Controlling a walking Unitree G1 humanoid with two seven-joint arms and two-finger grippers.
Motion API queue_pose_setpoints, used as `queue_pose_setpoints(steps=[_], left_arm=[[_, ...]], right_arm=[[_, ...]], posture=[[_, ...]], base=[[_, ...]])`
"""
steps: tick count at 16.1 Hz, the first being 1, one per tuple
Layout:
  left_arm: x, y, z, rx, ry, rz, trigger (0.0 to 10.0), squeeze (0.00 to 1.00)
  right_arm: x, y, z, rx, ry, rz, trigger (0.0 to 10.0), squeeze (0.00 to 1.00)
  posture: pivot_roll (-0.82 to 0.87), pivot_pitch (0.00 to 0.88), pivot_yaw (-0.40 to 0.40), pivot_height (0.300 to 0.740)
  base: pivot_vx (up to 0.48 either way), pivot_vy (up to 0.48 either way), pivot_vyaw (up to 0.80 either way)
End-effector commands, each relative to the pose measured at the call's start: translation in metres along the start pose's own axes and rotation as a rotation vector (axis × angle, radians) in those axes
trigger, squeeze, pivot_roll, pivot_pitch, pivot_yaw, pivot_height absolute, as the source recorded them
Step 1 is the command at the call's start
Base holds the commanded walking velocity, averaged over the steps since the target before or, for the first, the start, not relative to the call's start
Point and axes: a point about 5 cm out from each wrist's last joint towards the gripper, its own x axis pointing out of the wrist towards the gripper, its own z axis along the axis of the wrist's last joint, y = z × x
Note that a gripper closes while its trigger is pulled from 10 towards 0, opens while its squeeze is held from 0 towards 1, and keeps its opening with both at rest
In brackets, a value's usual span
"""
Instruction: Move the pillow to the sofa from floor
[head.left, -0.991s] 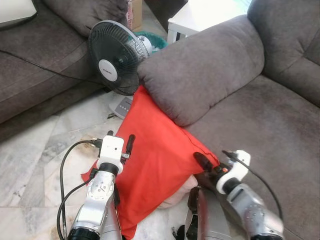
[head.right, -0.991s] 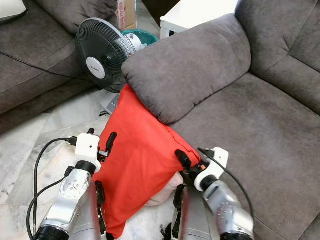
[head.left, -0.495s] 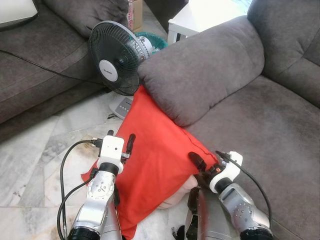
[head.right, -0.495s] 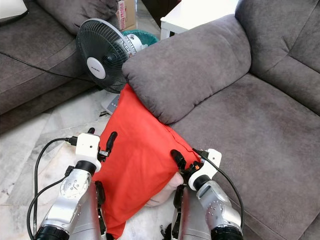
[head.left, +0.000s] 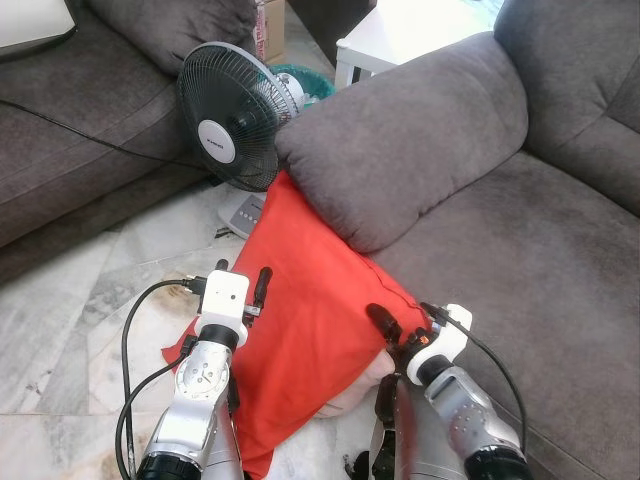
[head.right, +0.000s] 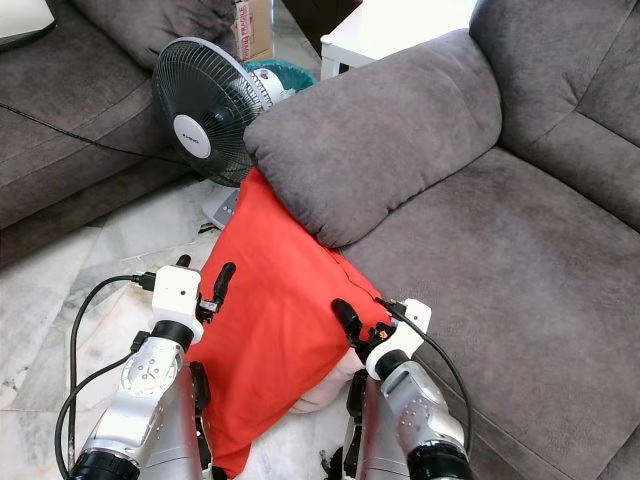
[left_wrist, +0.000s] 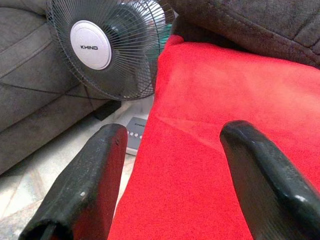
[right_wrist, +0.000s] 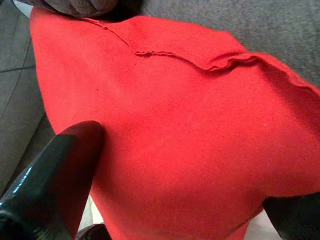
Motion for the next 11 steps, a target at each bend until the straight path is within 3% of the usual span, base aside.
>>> queue_pose_setpoints(steps=[1,4,6,11], left_arm=[[-0.001,-0.004,-0.003,0.007,0.011,-0.016,10.0,0.00],[-0.001,-0.004,-0.003,0.010,0.008,-0.018,10.0,0.00],[0.000,-0.005,-0.002,0.016,0.004,-0.023,10.0,0.00],[0.001,-0.005,-0.001,0.017,0.002,-0.023,10.0,0.00]], right_arm=[[-0.001,-0.003,-0.006,-0.007,0.018,-0.010,10.0,0.00],[0.006,0.000,-0.007,-0.019,0.018,-0.008,10.0,0.00],[0.011,0.004,-0.008,-0.011,0.002,0.012,0.0,0.00],[0.012,0.003,-0.010,-0.009,0.002,0.006,0.0,0.00]], posture=[[0.22,0.164,-0.110,0.533],[0.22,0.163,-0.111,0.533],[0.22,0.163,-0.111,0.533],[0.22,0.161,-0.110,0.533]], base=[[0.000,0.000,0.00],[0.000,0.000,0.00],[0.000,0.000,0.00],[0.000,0.000,0.00]])
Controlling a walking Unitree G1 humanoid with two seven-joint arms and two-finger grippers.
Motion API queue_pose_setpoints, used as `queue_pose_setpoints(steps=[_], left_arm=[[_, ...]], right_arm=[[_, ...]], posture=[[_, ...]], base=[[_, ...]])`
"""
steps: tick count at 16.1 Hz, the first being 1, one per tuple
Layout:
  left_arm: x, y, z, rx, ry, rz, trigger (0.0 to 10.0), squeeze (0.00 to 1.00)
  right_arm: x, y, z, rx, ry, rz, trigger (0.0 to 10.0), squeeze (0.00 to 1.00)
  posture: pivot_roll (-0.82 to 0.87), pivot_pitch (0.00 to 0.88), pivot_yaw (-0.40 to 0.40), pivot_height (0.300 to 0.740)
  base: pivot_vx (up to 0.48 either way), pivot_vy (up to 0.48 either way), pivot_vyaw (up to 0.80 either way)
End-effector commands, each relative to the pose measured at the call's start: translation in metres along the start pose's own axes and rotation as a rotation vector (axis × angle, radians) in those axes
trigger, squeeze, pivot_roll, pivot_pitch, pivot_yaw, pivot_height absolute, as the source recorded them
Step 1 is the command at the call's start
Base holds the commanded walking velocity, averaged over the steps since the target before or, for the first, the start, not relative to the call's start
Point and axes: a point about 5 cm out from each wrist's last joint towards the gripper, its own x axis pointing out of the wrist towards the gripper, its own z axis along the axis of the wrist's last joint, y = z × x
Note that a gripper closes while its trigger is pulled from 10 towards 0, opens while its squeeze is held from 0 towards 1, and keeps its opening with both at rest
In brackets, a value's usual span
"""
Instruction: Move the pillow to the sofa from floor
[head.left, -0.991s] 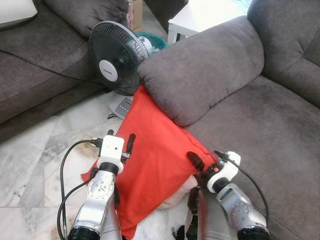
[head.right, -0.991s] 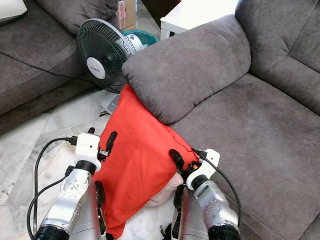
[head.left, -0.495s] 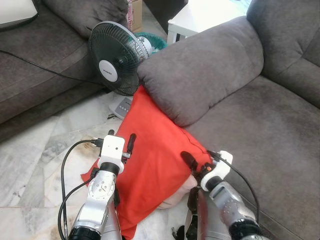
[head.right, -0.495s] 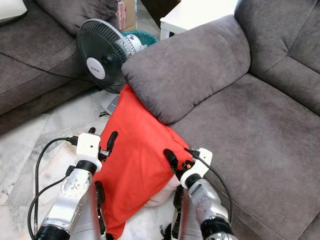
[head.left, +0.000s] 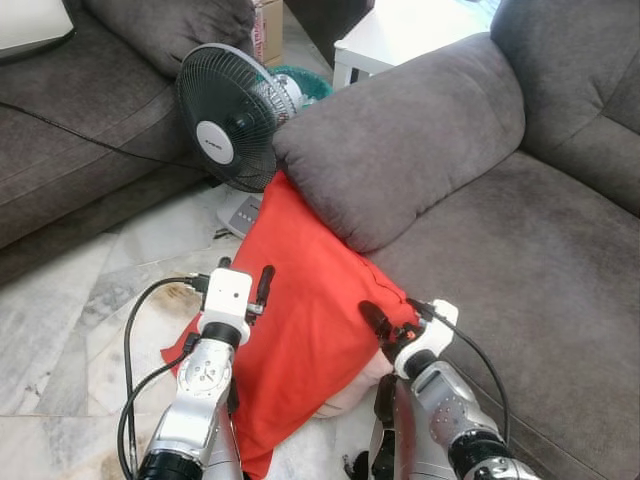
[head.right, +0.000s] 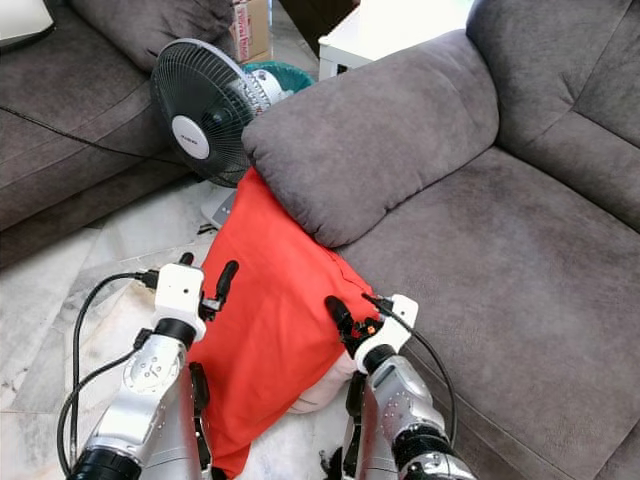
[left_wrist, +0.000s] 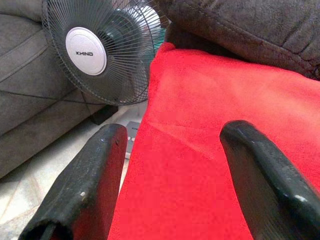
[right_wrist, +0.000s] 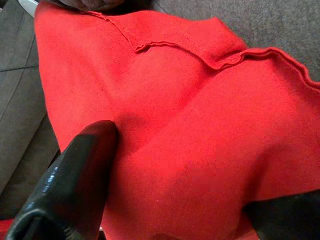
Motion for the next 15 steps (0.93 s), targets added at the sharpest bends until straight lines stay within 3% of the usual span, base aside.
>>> queue_pose_setpoints(steps=[1,6,13,15], left_arm=[[-0.001,-0.004,-0.004,0.013,0.011,-0.016,10.0,0.00],[0.001,-0.005,-0.003,0.011,0.008,-0.019,10.0,0.00],[0.009,-0.007,-0.001,0.010,-0.001,-0.035,10.0,0.00],[0.013,-0.007,0.001,0.011,-0.007,-0.046,10.0,0.00]], right_arm=[[-0.003,-0.004,-0.003,0.004,0.012,-0.012,0.0,0.00],[-0.008,-0.017,-0.004,-0.005,0.022,-0.047,0.0,0.00],[-0.009,-0.020,-0.009,-0.047,0.047,-0.073,0.0,0.00],[-0.016,-0.030,-0.005,-0.054,0.042,-0.104,0.0,0.00]], posture=[[0.22,0.160,-0.110,0.533],[0.22,0.151,-0.107,0.533],[0.20,0.122,-0.091,0.533],[0.18,0.115,-0.078,0.533]], base=[[0.000,0.000,0.00],[0.000,0.000,0.00],[0.000,0.000,0.00],[0.000,0.000,0.00]])
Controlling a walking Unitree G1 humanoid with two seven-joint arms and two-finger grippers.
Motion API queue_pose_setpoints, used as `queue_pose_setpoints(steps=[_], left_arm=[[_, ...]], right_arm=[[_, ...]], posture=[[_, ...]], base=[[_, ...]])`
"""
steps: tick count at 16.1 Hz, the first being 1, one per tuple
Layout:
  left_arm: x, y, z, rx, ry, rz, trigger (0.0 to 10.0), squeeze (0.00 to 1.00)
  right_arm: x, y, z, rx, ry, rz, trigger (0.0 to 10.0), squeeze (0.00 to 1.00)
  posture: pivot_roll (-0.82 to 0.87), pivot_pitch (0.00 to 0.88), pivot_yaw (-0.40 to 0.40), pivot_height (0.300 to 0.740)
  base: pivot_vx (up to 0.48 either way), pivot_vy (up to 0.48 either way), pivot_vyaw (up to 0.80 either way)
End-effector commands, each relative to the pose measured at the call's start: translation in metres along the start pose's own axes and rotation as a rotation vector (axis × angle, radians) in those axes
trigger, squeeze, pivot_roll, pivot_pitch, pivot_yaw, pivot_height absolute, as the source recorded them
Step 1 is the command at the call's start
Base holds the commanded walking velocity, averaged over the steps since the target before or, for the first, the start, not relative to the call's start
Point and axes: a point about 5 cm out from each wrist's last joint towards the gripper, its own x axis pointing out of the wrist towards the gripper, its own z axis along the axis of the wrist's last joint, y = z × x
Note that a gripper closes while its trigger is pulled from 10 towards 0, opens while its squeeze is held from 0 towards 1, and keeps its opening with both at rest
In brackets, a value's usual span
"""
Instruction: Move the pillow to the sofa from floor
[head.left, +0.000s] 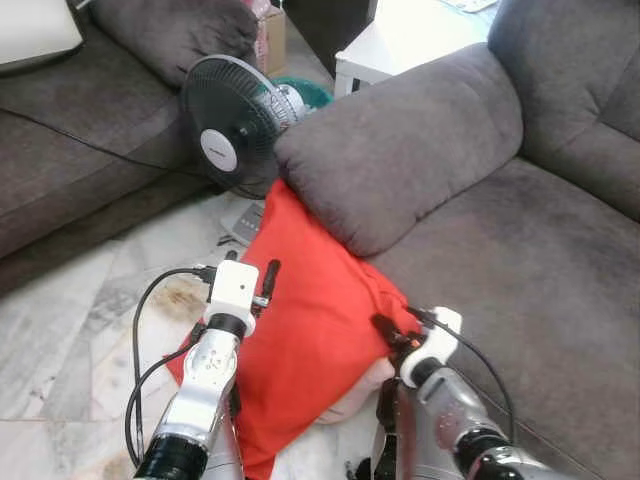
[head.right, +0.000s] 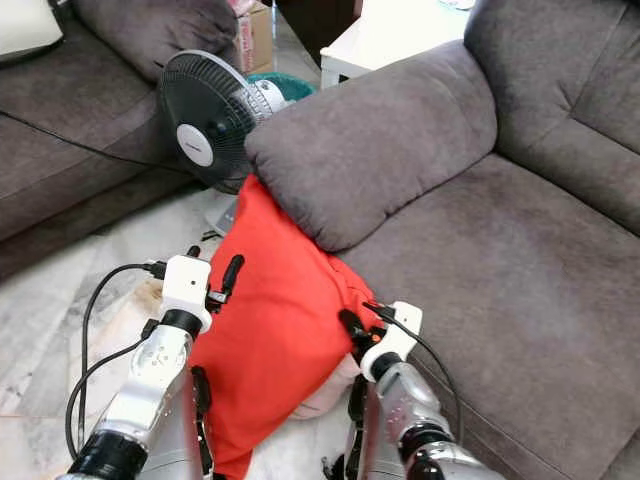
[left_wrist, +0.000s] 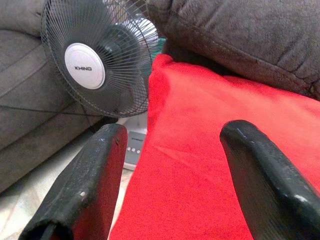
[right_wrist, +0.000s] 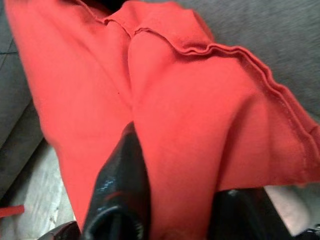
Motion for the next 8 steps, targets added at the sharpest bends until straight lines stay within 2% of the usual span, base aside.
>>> queue_pose_setpoints(steps=[1,6,7,8], left_arm=[[0.001,-0.004,-0.001,0.006,-0.001,-0.025,10.0,0.00],[0.001,-0.005,-0.003,0.001,0.000,-0.039,10.0,0.00],[0.000,-0.004,-0.004,0.001,0.001,-0.040,10.0,0.00],[-0.001,-0.003,-0.005,0.002,0.005,-0.039,10.0,0.00]], right_arm=[[-0.009,-0.013,-0.003,0.001,0.010,-0.046,0.0,0.00],[-0.009,-0.015,0.001,-0.060,-0.003,-0.059,0.0,0.00],[-0.005,-0.007,0.002,-0.164,0.009,-0.008,0.0,0.00],[-0.001,0.001,0.005,-0.177,-0.019,0.027,10.0,0.00]], posture=[[0.17,0.112,-0.074,0.533],[0.16,0.104,-0.055,0.533],[0.16,0.103,-0.049,0.533],[0.16,0.102,-0.044,0.533]], base=[[0.000,0.000,0.00],[0.000,0.000,0.00],[0.000,0.000,0.00],[0.000,0.000,0.00]])
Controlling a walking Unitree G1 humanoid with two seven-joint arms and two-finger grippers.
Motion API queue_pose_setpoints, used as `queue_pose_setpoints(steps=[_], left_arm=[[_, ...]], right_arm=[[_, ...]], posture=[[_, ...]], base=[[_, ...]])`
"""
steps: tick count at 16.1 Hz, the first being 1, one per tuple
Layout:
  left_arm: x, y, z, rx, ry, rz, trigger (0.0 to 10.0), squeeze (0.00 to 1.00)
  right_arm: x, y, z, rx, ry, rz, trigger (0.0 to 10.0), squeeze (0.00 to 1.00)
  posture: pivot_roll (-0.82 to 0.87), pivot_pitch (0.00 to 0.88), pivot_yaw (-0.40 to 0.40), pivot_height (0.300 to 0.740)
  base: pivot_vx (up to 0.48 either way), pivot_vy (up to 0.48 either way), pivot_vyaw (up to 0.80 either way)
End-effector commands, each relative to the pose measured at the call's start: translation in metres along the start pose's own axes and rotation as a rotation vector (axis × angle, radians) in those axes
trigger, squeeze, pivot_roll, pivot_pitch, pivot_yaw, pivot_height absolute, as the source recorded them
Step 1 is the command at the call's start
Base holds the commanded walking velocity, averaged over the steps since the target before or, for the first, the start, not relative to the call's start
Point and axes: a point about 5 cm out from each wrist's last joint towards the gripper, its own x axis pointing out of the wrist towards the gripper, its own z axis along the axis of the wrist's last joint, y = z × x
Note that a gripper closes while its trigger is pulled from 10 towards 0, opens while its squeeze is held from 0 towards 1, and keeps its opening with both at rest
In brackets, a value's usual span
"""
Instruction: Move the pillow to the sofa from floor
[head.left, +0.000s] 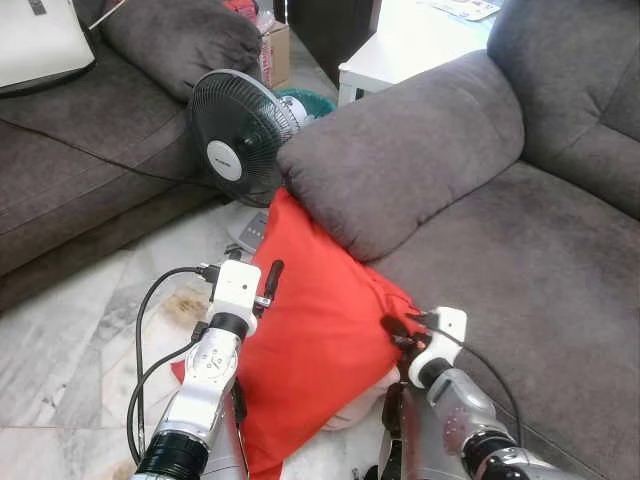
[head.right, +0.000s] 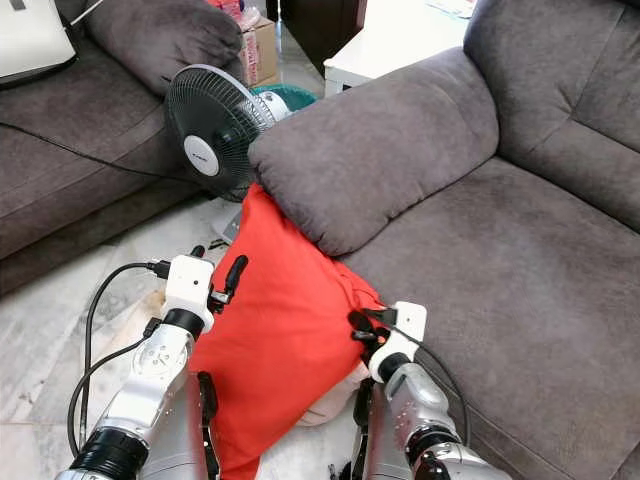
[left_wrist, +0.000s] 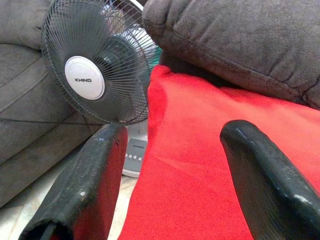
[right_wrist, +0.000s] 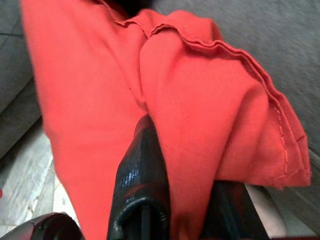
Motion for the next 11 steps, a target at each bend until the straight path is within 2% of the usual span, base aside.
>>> queue_pose_setpoints(steps=[1,4,7,9,11], left_arm=[[-0.001,0.000,-0.004,0.003,0.011,-0.015,10.0,0.00],[-0.002,0.002,-0.005,-0.002,0.014,-0.012,10.0,0.00],[-0.001,0.001,-0.004,-0.008,0.008,-0.014,10.0,0.00],[-0.002,0.000,-0.003,-0.009,0.004,-0.017,10.0,0.00],[-0.002,0.000,-0.003,-0.010,0.003,-0.015,10.0,0.00]], right_arm=[[0.003,0.003,0.005,-0.029,-0.026,0.013,10.0,0.00],[0.006,0.004,0.015,-0.043,-0.087,-0.017,10.0,0.00],[0.001,-0.002,0.018,-0.039,-0.126,-0.019,10.0,0.00],[-0.009,-0.007,0.016,-0.046,-0.189,0.009,10.0,0.00],[-0.009,0.001,0.018,-0.065,-0.245,0.041,10.0,0.00]], posture=[[0.16,0.102,-0.041,0.533],[0.15,0.103,-0.033,0.533],[0.15,0.104,-0.029,0.533],[0.15,0.106,-0.027,0.533],[0.15,0.107,-0.028,0.533]], base=[[0.000,0.000,0.00],[0.000,0.000,0.00],[0.000,0.000,0.00],[0.000,0.000,0.00],[0.000,0.000,0.00]])
